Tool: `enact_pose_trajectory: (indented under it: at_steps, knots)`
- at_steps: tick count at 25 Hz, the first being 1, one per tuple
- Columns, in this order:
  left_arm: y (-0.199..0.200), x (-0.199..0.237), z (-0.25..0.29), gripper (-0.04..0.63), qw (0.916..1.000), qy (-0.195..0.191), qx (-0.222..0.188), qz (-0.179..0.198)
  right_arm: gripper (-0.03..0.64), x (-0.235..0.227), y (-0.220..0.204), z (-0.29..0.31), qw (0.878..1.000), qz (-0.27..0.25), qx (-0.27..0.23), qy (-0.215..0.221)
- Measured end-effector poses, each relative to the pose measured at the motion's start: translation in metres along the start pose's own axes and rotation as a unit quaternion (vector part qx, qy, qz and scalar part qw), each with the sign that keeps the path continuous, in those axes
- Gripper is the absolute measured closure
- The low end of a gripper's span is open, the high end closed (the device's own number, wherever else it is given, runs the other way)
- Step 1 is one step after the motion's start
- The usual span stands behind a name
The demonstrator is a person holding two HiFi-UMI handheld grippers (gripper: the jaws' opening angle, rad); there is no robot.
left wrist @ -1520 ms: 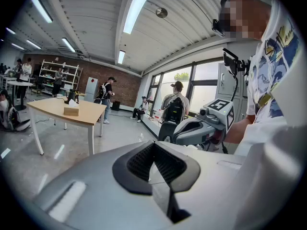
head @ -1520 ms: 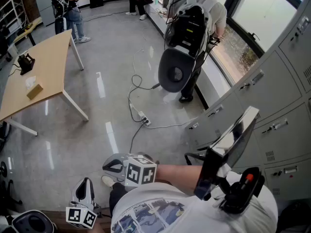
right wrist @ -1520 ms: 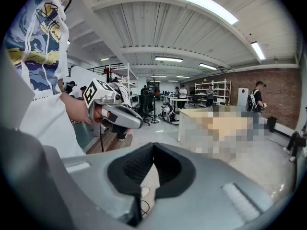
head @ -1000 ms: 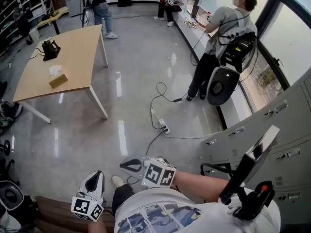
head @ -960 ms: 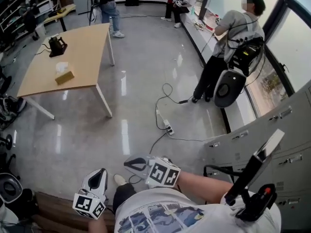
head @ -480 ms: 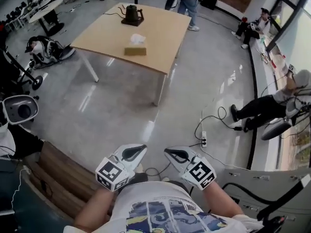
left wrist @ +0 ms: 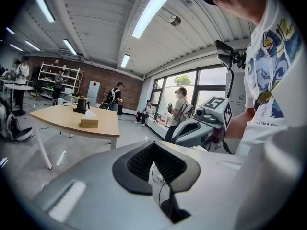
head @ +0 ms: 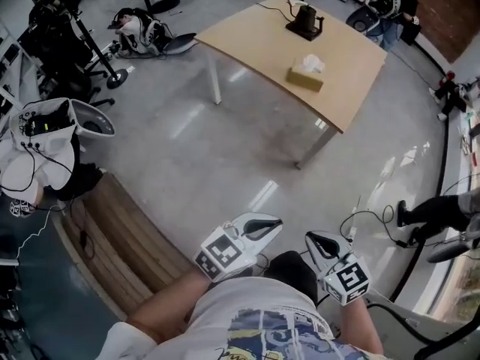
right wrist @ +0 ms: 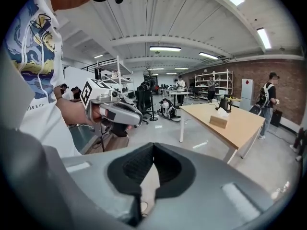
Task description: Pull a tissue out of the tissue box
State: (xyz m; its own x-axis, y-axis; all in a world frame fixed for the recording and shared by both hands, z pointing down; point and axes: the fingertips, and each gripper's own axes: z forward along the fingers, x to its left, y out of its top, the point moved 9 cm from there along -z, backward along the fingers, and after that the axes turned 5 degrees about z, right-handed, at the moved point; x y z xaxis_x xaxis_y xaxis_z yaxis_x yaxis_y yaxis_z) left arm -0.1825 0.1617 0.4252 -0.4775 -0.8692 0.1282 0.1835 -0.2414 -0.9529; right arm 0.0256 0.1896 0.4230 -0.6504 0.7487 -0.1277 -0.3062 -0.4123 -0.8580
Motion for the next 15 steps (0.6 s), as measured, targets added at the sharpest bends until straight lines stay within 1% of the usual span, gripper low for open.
enact_pose_trajectory:
  at_steps: [3, 7, 12, 15]
  knots:
    - [-0.003, 0.011, 0.002, 0.592, 1.0, 0.003, 0.002, -0.006, 0.614, -0.011, 0.005, 0.017, 1.0, -0.004, -0.003, 0.009]
    - [-0.001, 0.026, 0.018, 0.592, 0.9999, -0.004, 0.016, 0.003, 0.614, -0.033, 0.009, 0.032, 1.0, 0.002, -0.015, 0.016]
    - [0.024, 0.055, 0.06, 0.592, 0.9999, 0.01, 0.013, -0.005, 0.614, -0.086, 0.029, 0.042, 0.999, -0.009, -0.02, 0.033]
    - [0.042, 0.072, 0.091, 0.592, 0.9998, 0.014, 0.014, 0.0, 0.614, -0.127, 0.042, 0.046, 0.999, -0.02, -0.031, 0.039]
